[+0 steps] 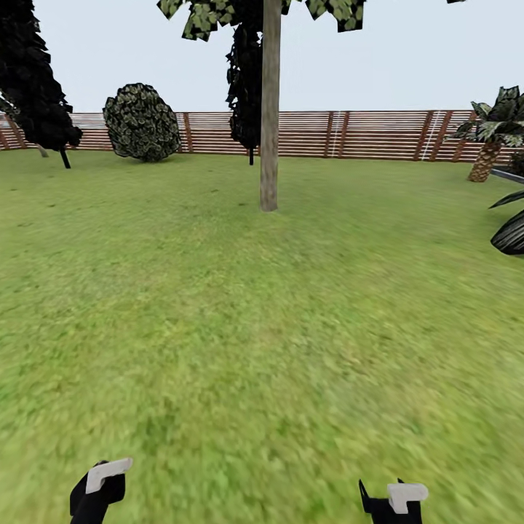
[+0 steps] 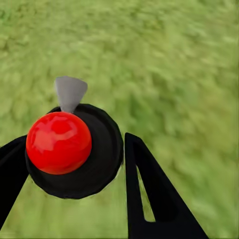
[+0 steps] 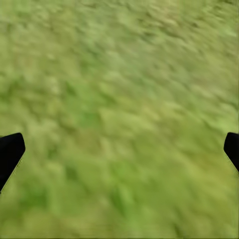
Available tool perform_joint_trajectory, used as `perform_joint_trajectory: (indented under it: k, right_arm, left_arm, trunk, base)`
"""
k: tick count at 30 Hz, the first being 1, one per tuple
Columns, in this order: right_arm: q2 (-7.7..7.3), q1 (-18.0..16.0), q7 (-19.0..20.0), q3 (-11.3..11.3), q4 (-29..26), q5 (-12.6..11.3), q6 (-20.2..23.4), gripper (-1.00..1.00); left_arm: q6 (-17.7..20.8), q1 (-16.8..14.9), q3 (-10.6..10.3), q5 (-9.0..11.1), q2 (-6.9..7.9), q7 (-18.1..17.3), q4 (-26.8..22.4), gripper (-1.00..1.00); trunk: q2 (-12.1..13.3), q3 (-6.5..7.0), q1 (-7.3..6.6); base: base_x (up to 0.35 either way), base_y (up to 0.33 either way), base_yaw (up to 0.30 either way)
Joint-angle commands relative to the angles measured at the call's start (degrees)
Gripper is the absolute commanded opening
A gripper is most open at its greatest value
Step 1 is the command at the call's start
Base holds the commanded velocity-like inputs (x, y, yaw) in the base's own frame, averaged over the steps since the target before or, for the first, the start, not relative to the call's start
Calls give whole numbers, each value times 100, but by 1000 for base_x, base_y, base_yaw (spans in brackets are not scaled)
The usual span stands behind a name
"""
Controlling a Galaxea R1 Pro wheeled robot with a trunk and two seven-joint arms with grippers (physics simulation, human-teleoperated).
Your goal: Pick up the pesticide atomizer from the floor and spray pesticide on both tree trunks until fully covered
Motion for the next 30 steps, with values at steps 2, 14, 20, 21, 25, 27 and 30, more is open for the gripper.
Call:
perform_joint_trajectory:
  k: [2,14,20,21,25,27,30]
  right_arm:
    - [0,0,-6,0,0,0,0,100]
    - [0,0,0,0,0,0,0,100]
    - [0,1,6,0,0,0,0,100]
    - [0,1,7,0,0,0,0,100]
    - [0,0,1,0,0,0,0,100]
    - [0,0,1,0,0,0,0,100]
    - [0,0,0,0,0,0,0,100]
  left_arm:
    - [0,1,4,-1,0,1,-1,-100]
    - [0,1,5,-1,1,1,-1,-100]
    - [0,0,5,-1,2,1,-1,-100]
    - [0,0,5,-1,1,1,-1,-100]
    - [0,0,5,-1,2,1,-1,-100]
    - [0,0,6,-1,5,1,-1,-100]
    - [0,1,6,-1,1,1,-1,-100]
  trunk:
    - [0,0,0]
    - [0,0,0]
    - [0,0,0]
    - [0,0,0]
    - [0,0,0]
    - [0,0,0]
    - [0,0,0]
  base:
    - [339,0,0]
    - [339,0,160]
    - [339,0,41]
    - [339,0,5]
    - [339,0,2]
    - [339,0,0]
    - [339,0,0]
